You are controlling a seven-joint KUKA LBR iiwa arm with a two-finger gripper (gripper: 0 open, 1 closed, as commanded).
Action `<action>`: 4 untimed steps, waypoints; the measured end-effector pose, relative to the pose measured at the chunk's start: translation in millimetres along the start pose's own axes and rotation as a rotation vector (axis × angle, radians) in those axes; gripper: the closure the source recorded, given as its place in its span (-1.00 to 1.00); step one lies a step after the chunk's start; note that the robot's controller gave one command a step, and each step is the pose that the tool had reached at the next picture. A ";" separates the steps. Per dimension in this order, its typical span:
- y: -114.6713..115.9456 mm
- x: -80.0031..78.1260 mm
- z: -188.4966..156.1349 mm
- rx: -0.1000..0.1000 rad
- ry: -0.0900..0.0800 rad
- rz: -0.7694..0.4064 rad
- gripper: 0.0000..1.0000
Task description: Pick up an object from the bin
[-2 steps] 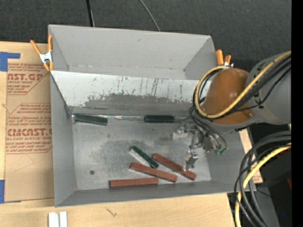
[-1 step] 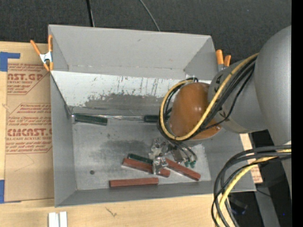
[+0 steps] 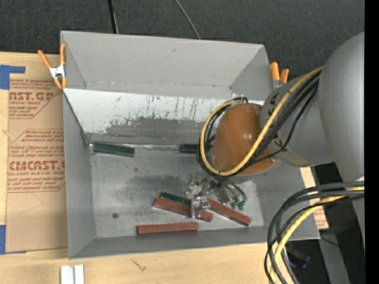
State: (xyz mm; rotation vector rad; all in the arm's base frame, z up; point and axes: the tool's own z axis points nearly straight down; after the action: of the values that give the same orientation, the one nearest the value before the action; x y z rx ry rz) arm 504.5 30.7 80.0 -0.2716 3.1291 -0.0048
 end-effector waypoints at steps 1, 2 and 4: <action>-16.0 10.9 -157.3 -0.002 -0.006 -0.031 1.00; -15.5 11.9 -155.4 -0.003 -0.002 -0.031 1.00; -30.8 18.0 -71.0 -0.003 0.001 0.099 -1.00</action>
Offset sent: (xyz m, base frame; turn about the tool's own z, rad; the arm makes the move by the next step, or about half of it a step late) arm 0.0000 0.0000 0.0000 0.0000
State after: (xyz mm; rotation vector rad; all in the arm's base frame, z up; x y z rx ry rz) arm 492.0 -2.5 151.1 -0.1170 3.1395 0.0006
